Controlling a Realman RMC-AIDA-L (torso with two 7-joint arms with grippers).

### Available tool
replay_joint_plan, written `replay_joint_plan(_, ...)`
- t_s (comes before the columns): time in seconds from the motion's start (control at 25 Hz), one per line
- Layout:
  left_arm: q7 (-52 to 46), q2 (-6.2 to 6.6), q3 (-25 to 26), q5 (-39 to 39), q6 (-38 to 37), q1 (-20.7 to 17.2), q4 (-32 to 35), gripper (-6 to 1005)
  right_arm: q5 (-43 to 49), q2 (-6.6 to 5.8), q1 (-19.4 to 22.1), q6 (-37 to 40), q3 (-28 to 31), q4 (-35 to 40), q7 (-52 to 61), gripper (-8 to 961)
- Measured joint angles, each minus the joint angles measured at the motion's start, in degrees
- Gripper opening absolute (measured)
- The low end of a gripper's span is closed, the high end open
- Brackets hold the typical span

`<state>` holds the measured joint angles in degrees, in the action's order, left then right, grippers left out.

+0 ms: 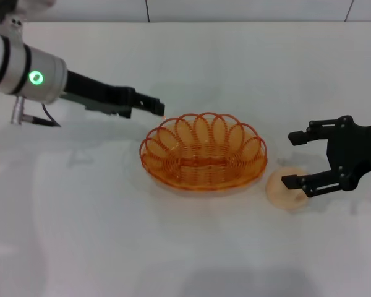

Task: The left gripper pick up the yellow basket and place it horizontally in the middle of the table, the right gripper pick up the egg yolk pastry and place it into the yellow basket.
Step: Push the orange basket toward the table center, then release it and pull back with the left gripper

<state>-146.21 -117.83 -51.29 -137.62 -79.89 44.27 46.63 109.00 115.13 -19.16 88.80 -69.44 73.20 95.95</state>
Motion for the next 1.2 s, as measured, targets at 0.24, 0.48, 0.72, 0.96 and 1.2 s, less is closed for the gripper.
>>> replay_joint_plan(0.24, 6.42, 0.90, -0.07, 4.03, -0.73, -2.65, 6.94, 894, 1.27, -0.06, -0.17, -0.67, 0.28, 0.14, 1.48, 833)
replay_joint_plan(0.48, 17.02, 1.77, 0.04, 5.87, -3.60, -2.79, 7.77, 887, 6.13, 0.14, -1.50, -2.34, 0.12, -0.32, 4.56, 831)
replay_joint_plan(0.72, 30.22, 1.63, -0.11, 7.13, -9.95, -3.13, 8.19, 887, 7.84, 0.20, -1.75, -4.32, -0.40, -1.06, 5.84, 823)
replay_joint_plan(0.96, 35.45, 0.58, -0.33, 7.60, -15.96, -5.20, 12.26, 886, 11.10, 0.26, -2.42, -5.53, -2.01, -1.20, 9.38, 806)
replay_joint_plan(1.2, 35.44, 0.29, -0.35, 8.53, -17.37, -6.65, 14.58, 886, 12.34, 0.27, -3.20, -6.48, -4.20, -2.08, 10.86, 789)
